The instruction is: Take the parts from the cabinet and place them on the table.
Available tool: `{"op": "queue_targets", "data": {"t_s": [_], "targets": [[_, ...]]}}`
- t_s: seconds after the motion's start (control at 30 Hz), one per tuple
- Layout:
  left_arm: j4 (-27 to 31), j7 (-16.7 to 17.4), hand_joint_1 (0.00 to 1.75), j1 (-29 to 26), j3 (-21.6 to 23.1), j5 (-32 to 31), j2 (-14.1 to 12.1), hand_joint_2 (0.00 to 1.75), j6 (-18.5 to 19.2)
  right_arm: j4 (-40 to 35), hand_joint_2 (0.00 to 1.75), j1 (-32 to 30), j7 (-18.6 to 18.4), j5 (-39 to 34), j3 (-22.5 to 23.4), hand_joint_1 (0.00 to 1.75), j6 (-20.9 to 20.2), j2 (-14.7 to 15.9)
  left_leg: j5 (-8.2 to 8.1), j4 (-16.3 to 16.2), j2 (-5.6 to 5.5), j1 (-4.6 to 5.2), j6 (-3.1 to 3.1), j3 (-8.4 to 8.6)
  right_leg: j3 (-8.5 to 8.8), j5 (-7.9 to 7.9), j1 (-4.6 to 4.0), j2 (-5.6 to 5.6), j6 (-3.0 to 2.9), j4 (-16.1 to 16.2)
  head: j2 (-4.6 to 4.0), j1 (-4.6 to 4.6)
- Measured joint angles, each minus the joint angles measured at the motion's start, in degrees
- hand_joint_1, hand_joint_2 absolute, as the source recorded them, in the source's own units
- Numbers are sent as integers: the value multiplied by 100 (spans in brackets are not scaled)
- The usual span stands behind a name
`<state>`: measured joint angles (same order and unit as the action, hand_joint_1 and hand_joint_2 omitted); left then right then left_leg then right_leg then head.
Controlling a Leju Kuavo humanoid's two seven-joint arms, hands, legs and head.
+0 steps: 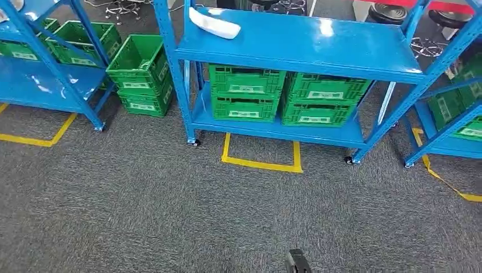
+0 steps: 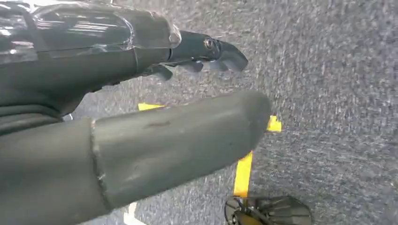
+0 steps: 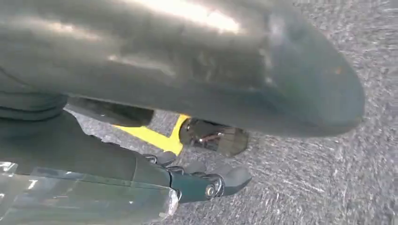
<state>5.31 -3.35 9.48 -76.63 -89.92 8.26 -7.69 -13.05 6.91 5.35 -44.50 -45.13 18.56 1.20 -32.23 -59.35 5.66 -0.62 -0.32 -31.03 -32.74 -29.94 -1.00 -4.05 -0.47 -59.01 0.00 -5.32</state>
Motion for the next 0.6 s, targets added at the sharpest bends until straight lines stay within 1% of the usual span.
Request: {"op": "queue_targets", "data": {"t_s": [0.03, 0.07, 0.1, 0.13, 0.17, 0.2, 0.23, 0.27, 0.3, 0.33, 0.37, 0.4, 0.43, 0.47, 0.5, 0.53, 0.6], "targets": [[0, 4, 0, 7, 0, 0, 2, 0, 2, 0, 0, -21, 2, 0, 0, 0, 7, 0, -3, 27, 73, -10, -26, 35, -3, -3, -11, 69, -9, 0, 0, 29], [0, 4, 0, 23, 0, 0, 4, 0, 9, 2, 0, -55, 2, -2, 0, 0, 15, 2, -19, 47, 146, -1, -69, 86, 19, 19, -2, 151, -60, 62, 0, 44], [0, 9, 0, 33, 0, 0, 4, 0, 15, 2, 0, -81, 2, -2, -2, 0, 24, 0, -82, 26, 26, -20, -103, 91, 81, 66, 54, 175, -94, 148, 0, 51], [0, 9, 0, 47, 2, -2, -5, 0, 15, 2, 0, -89, 4, 0, -2, 0, 30, 11, -177, -122, -445, -37, -121, 51, 113, 80, 52, 209, -123, 190, -2, 103], [0, 9, 0, 42, 2, 0, -2, 0, 15, 2, 0, -70, 4, -2, -2, 0, 31, 24, -370, -475, -629, -35, -115, -122, 117, 87, 53, 256, -142, 195, 0, 132], [0, 11, 0, 30, 2, 0, -4, 0, 20, 2, 0, -52, 4, 0, 0, 0, 31, 26, -588, -958, -659, -35, -124, -373, 118, 75, 45, 313, -164, 195, 0, 201], [0, 13, 0, 20, 2, 0, -9, 0, 20, 0, 0, -53, 4, 2, -2, 0, 28, 15, -730, -1355, -646, -35, -132, -597, 126, 69, 30, 364, -174, 193, 0, 243], [0, 13, 0, 11, 2, 0, -11, 0, 20, 0, 0, -59, 4, 0, -2, 0, 28, 15, -773, -1593, -627, -32, -135, -751, 131, 59, 20, 403, -187, 190, 0, 263], [-2, 13, 0, 2, 2, 0, -11, 0, 20, 2, 0, -75, 4, 0, -4, 0, 28, 17, -658, -1619, -590, -28, -134, -831, 149, 46, 16, 456, -188, 186, 0, 285], [-2, 13, 0, 2, 0, 0, -11, 0, 20, 2, 0, -83, 4, 0, -4, 0, 28, 22, -405, -1359, -577, -28, -124, -753, 176, 29, 16, 496, -180, 179, 0, 297], [-2, 13, 0, 3, 0, 0, -13, 0, 20, 2, 0, -82, 4, 0, -4, 0, 30, 24, -99, -935, -576, -28, -105, -579, 207, 0, 19, 517, -167, 168, 0, 311], [-2, 13, 0, 7, 2, 0, -18, 0, 20, 0, 0, -77, 4, 0, -4, 0, 28, 24, 213, -420, -581, -28, -81, -360, 242, -37, 20, 542, -156, 149, 0, 335], [-2, 13, 0, 12, 2, -2, -22, 0, 20, 0, 0, -77, 4, 0, -4, 0, 28, 22, 273, -149, -594, -24, -46, -253, 264, -67, 22, 553, -136, 133, 0, 355], [-2, 13, 0, 16, 2, -2, -29, 0, 20, 2, 0, -67, 7, 0, -4, 0, 28, 20, 220, -85, -632, 3, -21, -214, 251, -98, -10, 565, -91, 89, -2, 374], [-2, 15, 0, 23, 2, -2, -29, 0, 20, 2, 0, -65, 7, -2, -7, 0, 28, 24, 176, -42, -625, 2, 14, -179, 211, -96, 7, 572, -63, 87, 0, 381], [-2, 15, 0, 20, 4, -4, -26, 0, 24, 2, 0, -69, 7, 0, -7, 0, 28, 22, 182, -26, -633, 12, 24, -194, 212, -93, 19, 570, -47, 93, 0, 354], [-2, 11, 0, 2, 2, -4, -35, 0, 24, 2, 0, -66, 9, -2, -7, 0, 28, 22, 185, -12, -631, 9, 52, -193, 219, -99, 22, 576, -23, 107, 0, 352]]}}
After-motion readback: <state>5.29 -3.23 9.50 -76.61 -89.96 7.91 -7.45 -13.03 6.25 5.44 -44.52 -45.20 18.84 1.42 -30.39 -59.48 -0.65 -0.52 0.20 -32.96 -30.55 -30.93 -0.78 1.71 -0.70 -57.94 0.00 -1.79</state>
